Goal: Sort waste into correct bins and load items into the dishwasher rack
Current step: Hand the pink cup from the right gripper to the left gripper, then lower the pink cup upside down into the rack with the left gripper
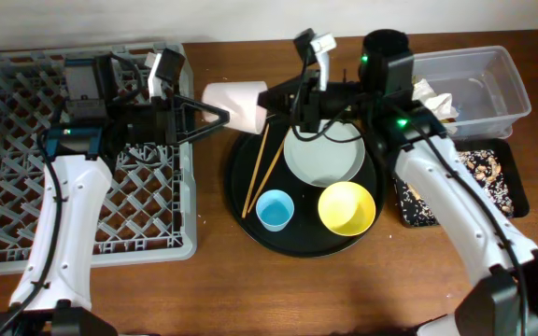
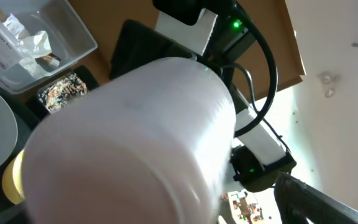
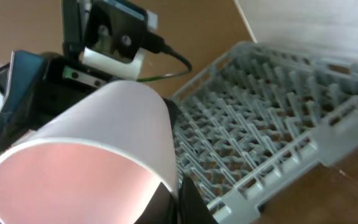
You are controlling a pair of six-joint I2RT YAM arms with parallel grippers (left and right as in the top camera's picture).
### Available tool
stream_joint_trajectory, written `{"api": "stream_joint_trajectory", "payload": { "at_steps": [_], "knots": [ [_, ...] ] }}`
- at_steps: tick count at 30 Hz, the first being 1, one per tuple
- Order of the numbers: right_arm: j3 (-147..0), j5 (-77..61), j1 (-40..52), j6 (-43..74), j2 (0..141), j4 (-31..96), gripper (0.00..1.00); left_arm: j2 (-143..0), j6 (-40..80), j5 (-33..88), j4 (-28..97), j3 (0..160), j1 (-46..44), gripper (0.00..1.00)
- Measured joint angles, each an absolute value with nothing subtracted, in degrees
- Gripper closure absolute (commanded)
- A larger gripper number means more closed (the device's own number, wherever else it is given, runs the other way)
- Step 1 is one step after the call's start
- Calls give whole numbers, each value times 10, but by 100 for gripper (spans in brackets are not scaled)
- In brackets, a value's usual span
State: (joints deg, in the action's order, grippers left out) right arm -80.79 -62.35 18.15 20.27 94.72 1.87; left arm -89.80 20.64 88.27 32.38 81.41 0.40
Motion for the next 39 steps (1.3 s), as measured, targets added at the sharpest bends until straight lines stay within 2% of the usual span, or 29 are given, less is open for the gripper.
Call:
{"api": "stream_joint_trajectory", "payload": {
  "at_steps": [17,18,21,22,23,27,30,32,34,36,39],
  "knots": [
    [-808,-657,211,225,960,9,96,-898,206,888,323,814,3,9],
    [-808,-657,211,225,961,9,96,-898,206,888,323,814,3,10],
    [-808,-658,212,225,963,10,96,-898,208,887,323,814,3,34],
    [-808,-660,212,225,963,10,96,-898,208,886,323,814,3,38],
    [-808,-662,212,226,963,9,96,-898,204,883,323,814,3,41],
    [-808,-666,212,230,963,8,94,-898,203,880,323,814,3,41],
    [-808,-667,212,228,963,8,76,-898,204,881,323,814,3,41],
    [-808,-666,212,225,963,11,62,-898,204,881,321,814,3,45],
    [-808,-665,210,227,964,12,54,-898,205,882,315,814,3,47],
    [-808,-666,206,226,964,12,41,-898,205,882,305,814,4,47],
    [-808,-672,184,230,964,12,36,-898,206,883,285,814,16,48]
  ]
}}
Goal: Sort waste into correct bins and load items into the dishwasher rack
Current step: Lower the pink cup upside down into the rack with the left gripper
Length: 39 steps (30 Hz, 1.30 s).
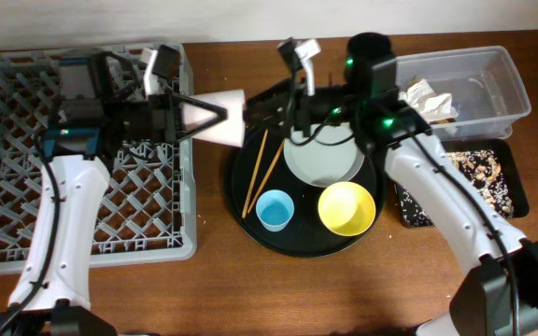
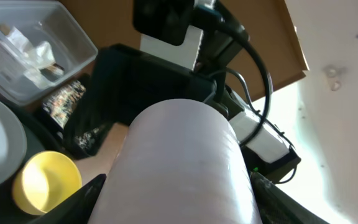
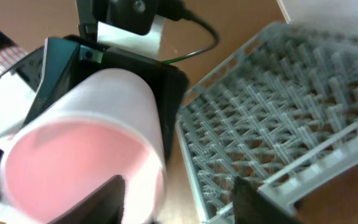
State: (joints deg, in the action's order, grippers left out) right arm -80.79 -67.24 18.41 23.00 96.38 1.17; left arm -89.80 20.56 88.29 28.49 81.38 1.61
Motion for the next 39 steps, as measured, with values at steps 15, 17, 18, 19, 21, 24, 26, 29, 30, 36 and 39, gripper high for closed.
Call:
{"api": "stream_joint_trajectory", "payload": {
  "at_steps": [15,17,18,19,21,24,26,29,30,36,39],
  "knots": [
    [-809,-601,51,144,965,339,13,-898,152,542,412,817,82,59],
    [-809,-572,57,127,966,362,8,-897,137,470,452,817,82,59],
    [-809,-559,60,118,966,369,2,-897,131,446,463,817,82,59],
    [-809,-552,62,113,966,373,2,-896,126,422,475,817,82,59],
    [-809,-540,68,102,966,376,2,-892,114,379,504,817,81,59],
    [-809,-526,72,91,966,379,2,-875,94,256,566,820,60,59],
    [-809,-509,72,88,966,393,2,-860,89,173,608,822,29,59],
    [-809,-484,72,86,966,408,2,-845,94,77,662,825,-12,59],
    [-809,-480,72,86,966,411,2,-845,99,54,677,826,-20,59],
    [-809,-465,72,85,966,416,1,-845,144,-66,715,826,-33,59],
    [-809,-463,72,85,966,416,1,-845,150,-83,688,823,-33,59]
  ]
}}
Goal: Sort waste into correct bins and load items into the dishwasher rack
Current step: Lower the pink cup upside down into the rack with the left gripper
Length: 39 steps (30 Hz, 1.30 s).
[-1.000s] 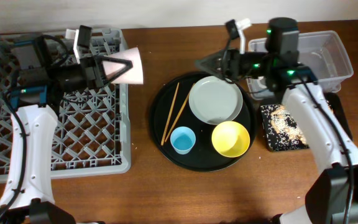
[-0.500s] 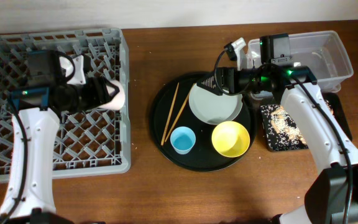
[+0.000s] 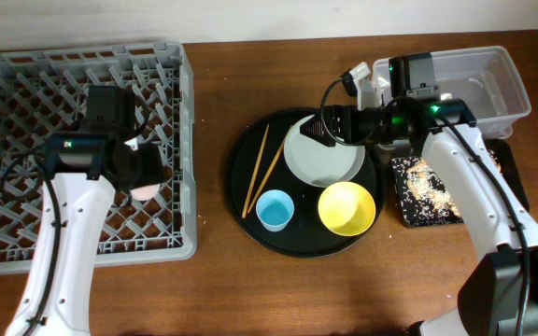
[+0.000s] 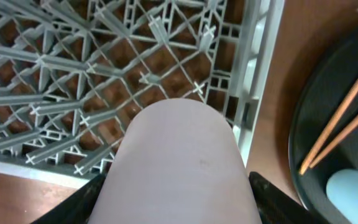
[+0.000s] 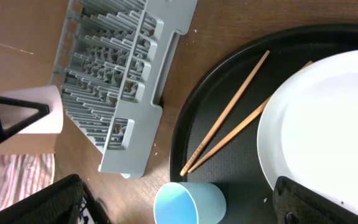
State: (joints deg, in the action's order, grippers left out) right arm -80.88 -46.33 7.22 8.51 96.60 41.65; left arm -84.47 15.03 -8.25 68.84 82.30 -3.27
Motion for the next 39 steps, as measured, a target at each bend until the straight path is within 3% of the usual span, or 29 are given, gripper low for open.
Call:
{"api": "stream_joint_trajectory", "payload": {
  "at_steps": [15,25,29,34,39],
  "knots": [
    [-809,-448,72,86,966,418,2,-849,163,-75,589,723,-33,59],
    [-809,-448,72,85,966,423,1,-925,165,-58,577,707,-33,63],
    [-809,-448,72,85,966,425,2,-941,165,-58,578,707,-33,22],
    [-809,-438,72,86,966,435,0,-952,166,-56,578,707,-32,8],
    [-809,-434,72,84,966,442,9,-958,162,-53,641,797,-32,8]
  ]
}}
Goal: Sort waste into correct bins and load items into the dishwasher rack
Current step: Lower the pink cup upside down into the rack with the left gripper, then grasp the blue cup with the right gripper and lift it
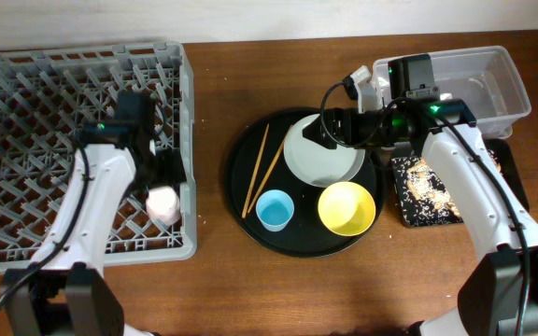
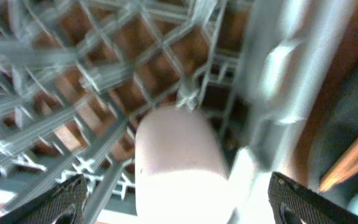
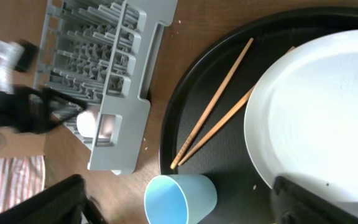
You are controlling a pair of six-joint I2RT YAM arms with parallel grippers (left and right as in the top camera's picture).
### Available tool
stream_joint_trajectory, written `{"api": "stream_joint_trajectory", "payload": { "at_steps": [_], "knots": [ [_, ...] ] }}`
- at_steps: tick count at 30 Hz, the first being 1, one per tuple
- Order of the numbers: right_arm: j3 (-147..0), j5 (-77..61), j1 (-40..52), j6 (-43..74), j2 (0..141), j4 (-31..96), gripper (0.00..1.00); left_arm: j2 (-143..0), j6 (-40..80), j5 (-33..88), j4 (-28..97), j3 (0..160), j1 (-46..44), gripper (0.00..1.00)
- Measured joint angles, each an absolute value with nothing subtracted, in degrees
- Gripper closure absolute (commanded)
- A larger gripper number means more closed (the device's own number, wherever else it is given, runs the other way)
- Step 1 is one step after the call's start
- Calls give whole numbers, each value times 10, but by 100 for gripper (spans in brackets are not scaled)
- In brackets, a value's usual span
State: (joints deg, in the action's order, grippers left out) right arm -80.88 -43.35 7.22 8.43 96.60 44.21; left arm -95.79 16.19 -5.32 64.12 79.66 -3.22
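Observation:
A pale pink cup [image 1: 163, 203] sits in the grey dishwasher rack [image 1: 26, 140] near its right front corner, its closed base [image 2: 178, 163] facing the left wrist camera. My left gripper [image 1: 155, 175] is right over it, open, its fingers [image 2: 67, 198] well apart from the cup's sides. My right gripper [image 1: 330, 128] hangs open above the black tray [image 1: 250, 219]. The right wrist view shows a blue cup [image 3: 180, 198] below that gripper, two chopsticks [image 3: 211, 118] and a white plate [image 3: 316, 118]. A yellow bowl [image 1: 346, 206] lies beside the blue cup [image 1: 275, 209].
A clear plastic bin [image 1: 488, 89] with crumpled waste stands at the back right. A dark tray [image 1: 437, 201] of speckled scraps lies in front of it. The rack's right wall [image 1: 187, 140] stands between the pink cup and the black tray.
My left gripper was shut on the pink cup above the rack's right side; now it is open and the cup rests in the rack. The right gripper has barely moved.
First the pink cup hung between rack and tray with both grippers at it. Then my left gripper held it and the right one stood open beside it. Later the left carried it over the rack, the right was back over the tray. Now the cup sits released in the rack.

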Motion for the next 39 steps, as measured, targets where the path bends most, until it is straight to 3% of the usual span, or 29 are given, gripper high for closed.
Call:
{"api": "stream_joint_trajectory", "payload": {
  "at_steps": [10,14,22,33,39],
  "knots": [
    [-808,-213,72,106,867,643,8,-958,149,0,686,928,-73,8],
    [-808,-188,93,114,856,637,13,-958,145,15,659,928,-109,5],
    [-807,-153,237,180,913,592,25,-958,146,42,640,928,-97,5],
    [-805,-141,298,213,1057,561,75,-958,146,43,641,928,-46,5],
    [-804,-140,298,214,1064,549,76,-958,146,43,640,928,-46,5]
  ]
}}
